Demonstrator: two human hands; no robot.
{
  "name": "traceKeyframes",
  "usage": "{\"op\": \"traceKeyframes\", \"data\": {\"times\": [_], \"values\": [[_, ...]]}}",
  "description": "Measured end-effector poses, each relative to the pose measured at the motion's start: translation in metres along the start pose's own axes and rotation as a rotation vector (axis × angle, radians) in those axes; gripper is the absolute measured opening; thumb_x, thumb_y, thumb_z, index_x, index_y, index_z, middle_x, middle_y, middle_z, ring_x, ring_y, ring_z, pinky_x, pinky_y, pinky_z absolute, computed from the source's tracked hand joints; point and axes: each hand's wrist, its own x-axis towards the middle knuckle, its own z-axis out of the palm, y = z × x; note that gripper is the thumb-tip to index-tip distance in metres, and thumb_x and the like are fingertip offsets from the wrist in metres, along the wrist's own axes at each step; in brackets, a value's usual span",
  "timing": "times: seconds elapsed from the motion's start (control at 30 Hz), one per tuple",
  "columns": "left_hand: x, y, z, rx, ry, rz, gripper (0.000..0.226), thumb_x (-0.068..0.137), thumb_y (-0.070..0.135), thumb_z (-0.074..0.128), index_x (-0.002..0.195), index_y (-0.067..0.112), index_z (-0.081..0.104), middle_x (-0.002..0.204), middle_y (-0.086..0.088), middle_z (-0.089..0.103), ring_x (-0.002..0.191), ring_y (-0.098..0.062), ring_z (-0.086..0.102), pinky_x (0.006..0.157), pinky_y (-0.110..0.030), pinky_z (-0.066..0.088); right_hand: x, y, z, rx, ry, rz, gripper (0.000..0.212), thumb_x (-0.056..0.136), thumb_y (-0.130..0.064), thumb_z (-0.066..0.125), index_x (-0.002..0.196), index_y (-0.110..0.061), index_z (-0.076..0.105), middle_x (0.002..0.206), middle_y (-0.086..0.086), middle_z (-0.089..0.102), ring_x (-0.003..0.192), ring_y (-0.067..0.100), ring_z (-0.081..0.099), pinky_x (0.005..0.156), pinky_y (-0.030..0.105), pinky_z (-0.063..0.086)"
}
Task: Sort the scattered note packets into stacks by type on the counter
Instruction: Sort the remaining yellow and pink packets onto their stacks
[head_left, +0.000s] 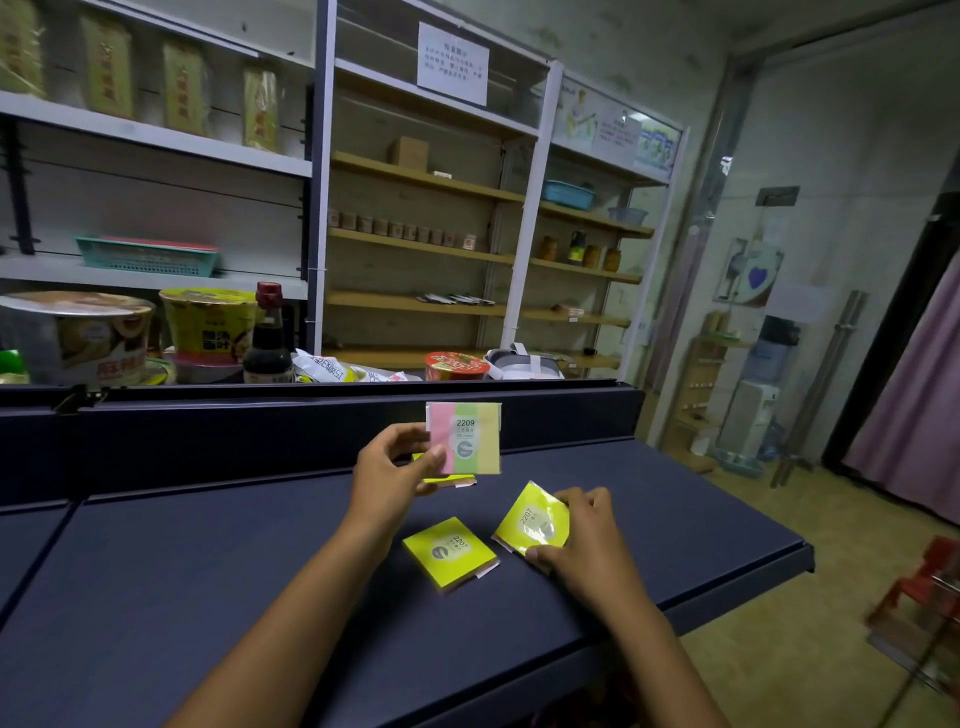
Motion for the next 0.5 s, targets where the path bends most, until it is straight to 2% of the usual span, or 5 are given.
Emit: {"op": "traceKeyframes", "data": {"times": [0.17,0.27,0.33,0.43,0.5], "values": [[-0.006,0.002,0.001,-0.034,0.003,0.004,0.020,0.088,0.003,0.069,0.099,0.019,0.062,0.092,-0.004,0.070,0.068,-0.010,0.072,0.054,-0.024,0.055,-0.017,0.003,0.002,0.311,0.165,0.044,0.035,0.082,-0.017,0.079,0.109,-0.024,0.058,0.107,-0.001,0.067,0.094,0.017,0.064,0.079,0.032,0.053],[-0.013,0.003,0.002,-0.050,0.000,0.008,0.020,0.089,0.001,0.066,0.103,0.014,0.061,0.094,-0.008,0.070,0.069,-0.014,0.072,0.055,-0.028,0.056,-0.030,0.004,0.004,0.498,0.234,0.097,0.029,0.086,-0.013,0.075,0.108,-0.025,0.060,0.104,-0.002,0.070,0.095,0.017,0.066,0.082,0.041,0.056],[-0.019,0.004,0.001,-0.058,0.001,0.013,0.020,0.089,0.001,0.065,0.106,0.011,0.060,0.097,-0.009,0.071,0.074,-0.020,0.072,0.057,-0.030,0.058,-0.036,0.001,0.007,0.702,0.260,0.134,0.030,0.086,-0.003,0.073,0.108,-0.019,0.060,0.106,0.003,0.070,0.095,0.021,0.069,0.081,0.045,0.058],[-0.033,0.007,-0.007,-0.112,0.023,-0.003,0.021,0.090,0.000,0.064,0.109,0.009,0.060,0.097,-0.011,0.072,0.072,-0.021,0.072,0.058,-0.029,0.059,-0.051,-0.010,0.013,0.942,0.272,0.163,0.031,0.089,0.008,0.064,0.109,-0.015,0.059,0.104,0.006,0.070,0.089,0.017,0.072,0.065,0.030,0.060],[-0.044,0.010,-0.017,-0.157,0.038,-0.026,0.022,0.090,0.000,0.064,0.111,0.007,0.060,0.098,-0.013,0.071,0.072,-0.021,0.071,0.059,-0.029,0.060,-0.061,-0.019,0.017,1.046,0.287,0.166,0.033,0.090,0.012,0.060,0.109,-0.016,0.060,0.102,0.003,0.071,0.085,0.012,0.073,0.061,0.022,0.059]]}}
